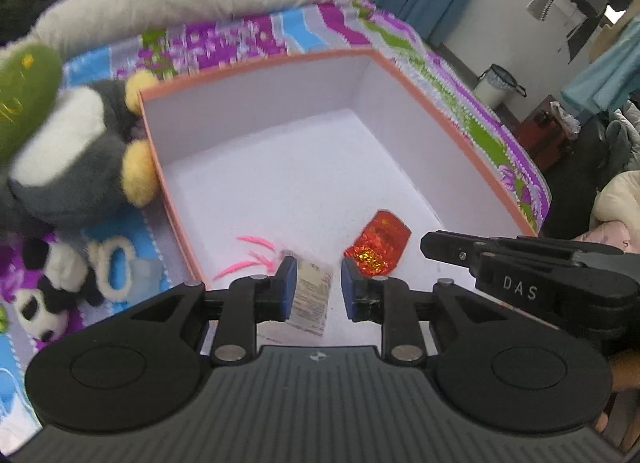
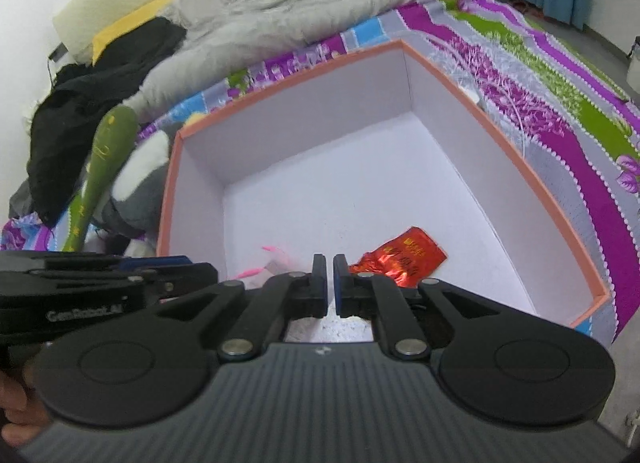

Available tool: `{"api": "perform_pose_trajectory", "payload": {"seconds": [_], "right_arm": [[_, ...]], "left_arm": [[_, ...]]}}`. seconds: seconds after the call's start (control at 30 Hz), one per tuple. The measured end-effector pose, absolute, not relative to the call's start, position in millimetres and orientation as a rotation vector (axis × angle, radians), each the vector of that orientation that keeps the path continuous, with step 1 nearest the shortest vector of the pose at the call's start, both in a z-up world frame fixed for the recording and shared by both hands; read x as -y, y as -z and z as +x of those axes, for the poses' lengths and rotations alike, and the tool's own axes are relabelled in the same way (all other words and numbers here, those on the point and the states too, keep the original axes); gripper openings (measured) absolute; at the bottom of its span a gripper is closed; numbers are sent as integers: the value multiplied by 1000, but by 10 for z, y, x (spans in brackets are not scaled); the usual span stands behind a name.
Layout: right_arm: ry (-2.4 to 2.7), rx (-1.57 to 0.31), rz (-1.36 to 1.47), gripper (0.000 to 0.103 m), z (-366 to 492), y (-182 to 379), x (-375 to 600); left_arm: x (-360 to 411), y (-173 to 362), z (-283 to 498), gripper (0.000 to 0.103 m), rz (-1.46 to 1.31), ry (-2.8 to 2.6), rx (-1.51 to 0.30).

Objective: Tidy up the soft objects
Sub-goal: 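Open left tool releasing paper tag into box while right tool releases red wrapper, then move both open tools back over the white tissue and blue mask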

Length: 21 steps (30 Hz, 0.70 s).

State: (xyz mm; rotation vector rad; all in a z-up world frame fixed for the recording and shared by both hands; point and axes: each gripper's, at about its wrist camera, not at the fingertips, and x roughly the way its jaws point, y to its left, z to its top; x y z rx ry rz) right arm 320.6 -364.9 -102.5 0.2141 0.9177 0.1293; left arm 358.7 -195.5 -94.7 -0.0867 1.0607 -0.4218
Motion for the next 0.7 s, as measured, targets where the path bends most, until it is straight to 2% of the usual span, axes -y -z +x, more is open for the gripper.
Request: {"api": "perform_pose_trajectory", "payload": {"seconds": [0.4, 0.53, 0.63, 0.67, 0.7], "right_arm": [[-218, -689, 172, 8, 2610, 306, 3304], [-269, -651, 176, 8, 2376, 193, 3130], [-300, -652, 166, 8, 2230, 199, 2986], [-300, -663, 157, 14, 2202, 219, 2936], [-300, -670, 154, 24, 2169, 241, 2894]], "left_arm": [[1424, 88, 2819, 28, -82, 411, -844], [1072, -105, 2422, 28, -141, 381, -785], [835, -155, 2133, 33, -182, 356, -760], [769, -168, 2027, 37, -174, 341, -746], [710, -178, 1930, 43, -165, 320, -733]]}}
